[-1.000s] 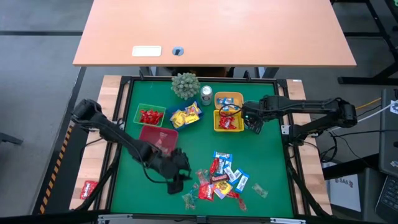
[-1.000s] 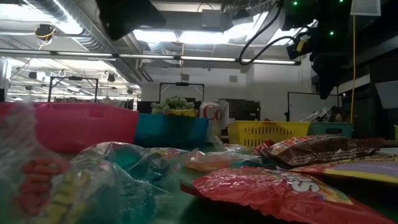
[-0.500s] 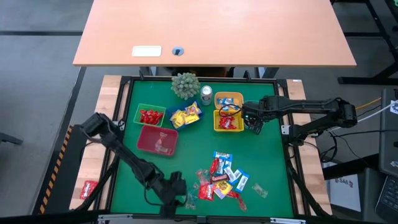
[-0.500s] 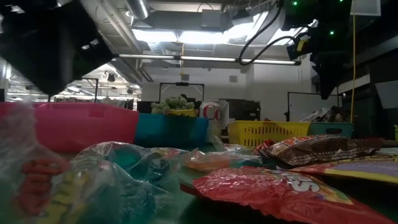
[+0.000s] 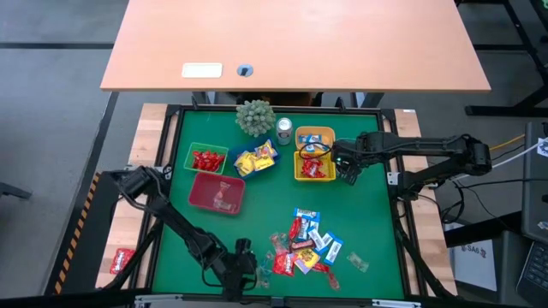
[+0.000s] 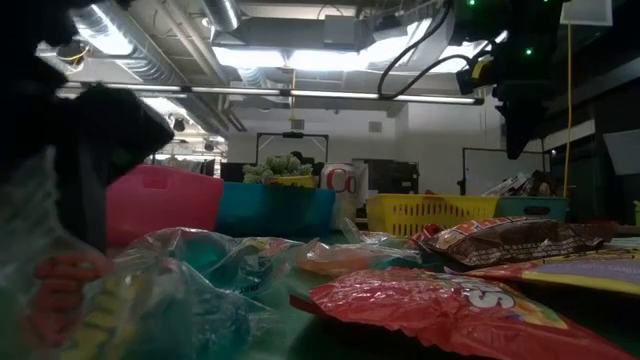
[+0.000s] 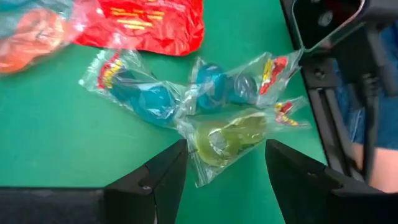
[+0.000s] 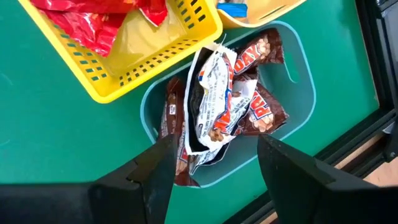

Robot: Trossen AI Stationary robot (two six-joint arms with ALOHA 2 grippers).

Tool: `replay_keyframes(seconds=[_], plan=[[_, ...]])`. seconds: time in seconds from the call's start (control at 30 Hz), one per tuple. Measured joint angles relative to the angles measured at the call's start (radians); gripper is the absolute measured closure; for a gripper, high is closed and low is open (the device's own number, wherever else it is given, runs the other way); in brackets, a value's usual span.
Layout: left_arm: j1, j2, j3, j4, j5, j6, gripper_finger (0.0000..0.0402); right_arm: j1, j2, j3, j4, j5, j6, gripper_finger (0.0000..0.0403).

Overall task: Sort candy
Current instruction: Put the transparent green candy pack into the red bin

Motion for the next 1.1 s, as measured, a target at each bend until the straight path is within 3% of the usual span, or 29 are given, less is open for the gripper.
replay_keyframes(seconds=[0.27,0.77,1.1], plan=[[-0.001,0.029,0.001,0.014,-0.042,0.035,0.0227,0.0,0.0,0.0,0.001,0.0,0.0,0.0182],[0.001,0.033,0.001,0.02,-0.046,0.048,0.0388,0.0,0.0,0.0,0.001,0.0,0.0,0.0182],[0.012,-0.086,-0.002,-0.052,-0.018,0.022,0.0399,0.0,0.0,0.0,0.011,-0.001,0.0,0.0182]])
